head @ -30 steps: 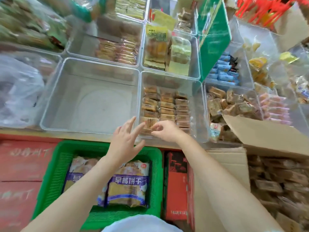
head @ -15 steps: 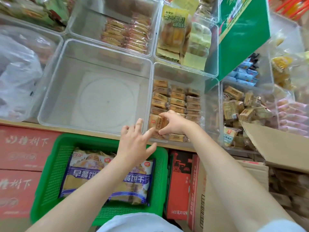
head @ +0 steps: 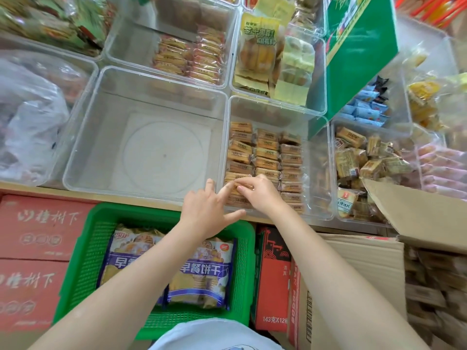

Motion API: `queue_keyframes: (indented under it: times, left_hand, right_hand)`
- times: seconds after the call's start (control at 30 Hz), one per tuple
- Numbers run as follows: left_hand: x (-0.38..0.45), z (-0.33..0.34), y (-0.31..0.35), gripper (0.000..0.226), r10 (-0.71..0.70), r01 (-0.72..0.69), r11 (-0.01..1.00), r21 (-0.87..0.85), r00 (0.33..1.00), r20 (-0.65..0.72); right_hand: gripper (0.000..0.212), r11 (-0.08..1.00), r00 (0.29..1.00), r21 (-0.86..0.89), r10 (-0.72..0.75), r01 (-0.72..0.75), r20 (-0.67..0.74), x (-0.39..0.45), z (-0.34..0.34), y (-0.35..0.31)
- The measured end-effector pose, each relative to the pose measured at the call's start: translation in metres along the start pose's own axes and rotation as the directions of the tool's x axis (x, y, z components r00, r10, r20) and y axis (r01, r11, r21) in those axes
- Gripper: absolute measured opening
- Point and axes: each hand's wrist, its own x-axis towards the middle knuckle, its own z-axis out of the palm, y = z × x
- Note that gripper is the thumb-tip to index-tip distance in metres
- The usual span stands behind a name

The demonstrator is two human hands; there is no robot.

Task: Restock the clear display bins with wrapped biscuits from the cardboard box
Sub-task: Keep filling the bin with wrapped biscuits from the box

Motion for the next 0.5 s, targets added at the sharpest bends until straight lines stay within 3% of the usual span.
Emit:
queue_keyframes:
  times: [0.13,0.27,0.37,0.5]
  left_hand:
    - [-0.012,0.002,-0.001,0.092,-0.006,0.003,0.998,-0.065,0.999,-0.040]
    - [-0.042,-0.005,0.020,0.078,0.006,-0.076,0.963,-0.259,0.965,-0.261]
    - [-0.065,-0.013,0.064,0.051,0.081,-0.273,0.880,-0.389,0.893,-0.443]
    - [-0.094,-0.024,0.145,0.038,0.166,-0.422,0.772,-0.475,0.856,-0.491]
  right_hand:
    - [0.035,1.000,1.000,0.021,-0.008,0.008,-0.018,-0.018,-0.015,0.004]
    - [0.023,0.969,0.971,0.188,-0.122,0.161,-0.204,-0.073,-0.044,0.008]
    - [0.020,0.853,0.870,0.362,-0.192,0.376,-0.454,-0.145,-0.071,0.017]
    - [0.019,0.774,0.666,0.367,-0.093,0.516,-0.740,-0.227,-0.094,0.070]
